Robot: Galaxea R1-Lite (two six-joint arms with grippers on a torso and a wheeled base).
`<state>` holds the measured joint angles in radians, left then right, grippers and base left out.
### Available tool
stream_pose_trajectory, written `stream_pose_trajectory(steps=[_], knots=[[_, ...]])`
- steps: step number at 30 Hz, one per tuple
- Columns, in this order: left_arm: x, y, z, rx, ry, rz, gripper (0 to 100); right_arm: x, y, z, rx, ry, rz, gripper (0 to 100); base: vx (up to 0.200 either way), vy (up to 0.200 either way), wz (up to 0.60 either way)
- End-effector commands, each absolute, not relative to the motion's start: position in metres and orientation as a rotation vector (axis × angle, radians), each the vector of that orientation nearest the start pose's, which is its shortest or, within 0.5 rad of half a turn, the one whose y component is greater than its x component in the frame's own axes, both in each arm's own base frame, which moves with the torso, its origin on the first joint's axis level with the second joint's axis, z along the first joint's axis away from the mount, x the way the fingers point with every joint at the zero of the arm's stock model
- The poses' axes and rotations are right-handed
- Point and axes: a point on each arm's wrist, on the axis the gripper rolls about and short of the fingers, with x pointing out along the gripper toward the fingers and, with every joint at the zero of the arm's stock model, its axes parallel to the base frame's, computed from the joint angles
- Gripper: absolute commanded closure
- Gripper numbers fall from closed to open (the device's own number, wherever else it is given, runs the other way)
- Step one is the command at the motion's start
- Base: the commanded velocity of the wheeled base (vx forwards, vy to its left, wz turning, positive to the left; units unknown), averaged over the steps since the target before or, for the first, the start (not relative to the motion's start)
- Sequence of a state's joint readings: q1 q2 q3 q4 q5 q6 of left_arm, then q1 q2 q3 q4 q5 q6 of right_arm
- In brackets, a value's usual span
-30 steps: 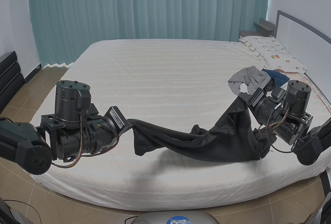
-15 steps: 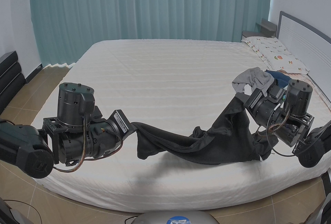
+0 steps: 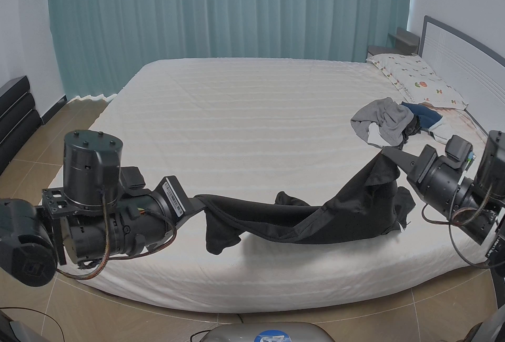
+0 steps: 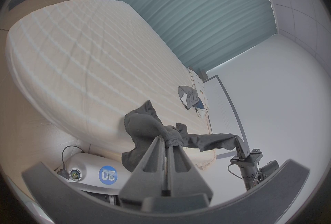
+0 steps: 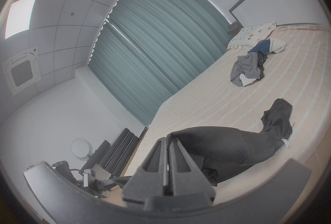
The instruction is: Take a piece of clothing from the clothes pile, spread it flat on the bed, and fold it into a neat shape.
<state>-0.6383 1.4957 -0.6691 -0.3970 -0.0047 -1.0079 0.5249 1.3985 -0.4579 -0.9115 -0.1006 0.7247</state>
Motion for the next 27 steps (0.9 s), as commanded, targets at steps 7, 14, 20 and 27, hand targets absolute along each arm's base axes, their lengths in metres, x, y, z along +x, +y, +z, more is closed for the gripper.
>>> stream_pose_trajectory(steps=[7, 14, 20, 27], knots=[[0.18, -0.112, 0.267, -0.824, 0.388, -0.458, 100, 0.133, 0.071, 0.329, 0.789, -0.119, 0.432, 100, 0.0, 0.0, 0.0], [0.235, -0.098, 0.3, -0.837, 0.383, -0.281, 100, 0.193, 0.05, 0.396, 0.764, -0.248, 0.27, 100, 0.0, 0.0, 0.0], [0.283, -0.106, 0.259, -0.801, 0.497, -0.171, 100, 0.278, 0.047, 0.38, 0.715, -0.2, 0.136, 100, 0.0, 0.0, 0.0], [0.328, -0.115, 0.246, -0.817, 0.527, -0.132, 100, 0.343, 0.044, 0.347, 0.706, -0.143, 0.061, 100, 0.0, 0.0, 0.0]])
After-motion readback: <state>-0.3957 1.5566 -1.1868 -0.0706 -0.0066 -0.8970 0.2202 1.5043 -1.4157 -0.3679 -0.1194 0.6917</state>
